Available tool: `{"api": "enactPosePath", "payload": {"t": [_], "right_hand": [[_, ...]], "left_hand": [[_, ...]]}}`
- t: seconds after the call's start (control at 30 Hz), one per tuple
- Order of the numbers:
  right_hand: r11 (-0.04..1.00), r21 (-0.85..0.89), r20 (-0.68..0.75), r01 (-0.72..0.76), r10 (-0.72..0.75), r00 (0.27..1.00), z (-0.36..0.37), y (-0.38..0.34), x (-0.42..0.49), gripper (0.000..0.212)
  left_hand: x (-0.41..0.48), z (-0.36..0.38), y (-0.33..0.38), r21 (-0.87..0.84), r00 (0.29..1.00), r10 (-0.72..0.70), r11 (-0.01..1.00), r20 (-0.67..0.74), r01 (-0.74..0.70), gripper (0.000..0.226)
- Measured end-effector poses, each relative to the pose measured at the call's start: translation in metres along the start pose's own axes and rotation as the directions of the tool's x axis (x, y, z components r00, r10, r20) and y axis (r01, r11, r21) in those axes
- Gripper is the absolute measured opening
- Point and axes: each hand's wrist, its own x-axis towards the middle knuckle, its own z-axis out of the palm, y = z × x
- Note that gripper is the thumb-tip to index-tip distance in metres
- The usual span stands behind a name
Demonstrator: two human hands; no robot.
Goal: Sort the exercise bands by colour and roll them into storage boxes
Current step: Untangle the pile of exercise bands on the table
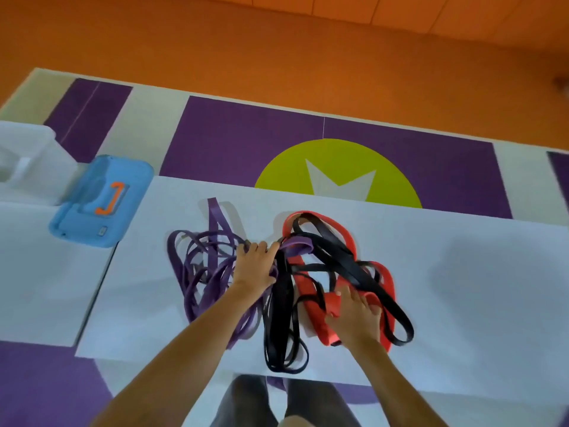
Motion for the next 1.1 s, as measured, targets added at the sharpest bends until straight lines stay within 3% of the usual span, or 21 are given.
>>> {"api": "enactPosePath", "payload": {"t": [0.1, 0.2, 0.27, 0.33, 0.43, 0.53, 0.6, 0.77, 0.9, 1.0, 1.1], "right_hand": [[0.994, -0.104, -0.145, 0.022, -0.037, 0.989, 0.001, -0.019, -0.007, 0.057], [0.937, -0.047, -0.361, 0.346, -0.339, 0.869, 0.008, -0.046, -0.008, 0.035], [0.902, 0.089, -0.185, 0.423, -0.403, 0.896, 0.01, -0.073, -0.007, 0.038], [0.918, 0.253, -0.006, 0.304, -0.313, 0.95, 0.016, -0.096, -0.006, 0.047], [0.9, 0.435, 0.151, -0.005, -0.067, 0.986, 0.024, -0.121, 0.0, 0.078], [0.927, 0.355, 0.123, -0.119, 0.08, 0.989, 0.034, -0.138, 0.006, 0.093], [0.928, 0.338, 0.074, -0.159, 0.143, 0.987, 0.04, -0.145, 0.009, 0.092], [0.898, 0.426, -0.033, -0.113, 0.14, 0.99, 0.045, -0.144, 0.007, 0.058], [0.777, 0.628, -0.011, -0.037, 0.057, 0.998, 0.044, -0.124, -0.002, 0.061], [0.664, 0.747, 0.013, 0.018, -0.041, 0.999, 0.041, -0.113, -0.01, 0.065], [0.693, 0.718, -0.114, 0.065, 0.025, 0.993, 0.03, -0.101, -0.009, 0.026]], "left_hand": [[-0.009, 0.006, -0.008, -0.044, 0.995, 0.02, 0.999, -0.094, -0.024, 0.049], [-0.017, 0.013, -0.026, -0.062, 0.989, 0.007, 0.998, -0.146, -0.016, 0.036], [-0.021, 0.015, -0.042, -0.061, 0.989, -0.007, 0.998, -0.148, -0.002, 0.039], [-0.025, 0.018, -0.057, -0.053, 0.992, -0.007, 0.999, -0.125, 0.001, 0.05], [-0.03, 0.02, -0.08, -0.106, 0.998, -0.008, 0.994, -0.068, 0.0, 0.049], [-0.036, 0.014, -0.092, -0.249, 0.993, 0.035, 0.967, -0.111, -0.062, 0.045], [-0.039, 0.01, -0.092, -0.311, 0.982, 0.103, 0.939, -0.156, -0.148, 0.051], [-0.037, 0.019, -0.088, -0.195, 0.924, 0.318, 0.913, -0.21, -0.359, 0.061], [-0.024, 0.012, -0.073, -0.098, 0.97, 0.237, 0.966, -0.049, -0.24, 0.068], [-0.015, 0.003, -0.067, -0.194, 0.983, 0.181, 0.963, -0.039, -0.185, 0.05], [-0.021, -0.005, -0.066, -0.326, 0.963, 0.246, 0.907, -0.108, -0.268, 0.034]]}}
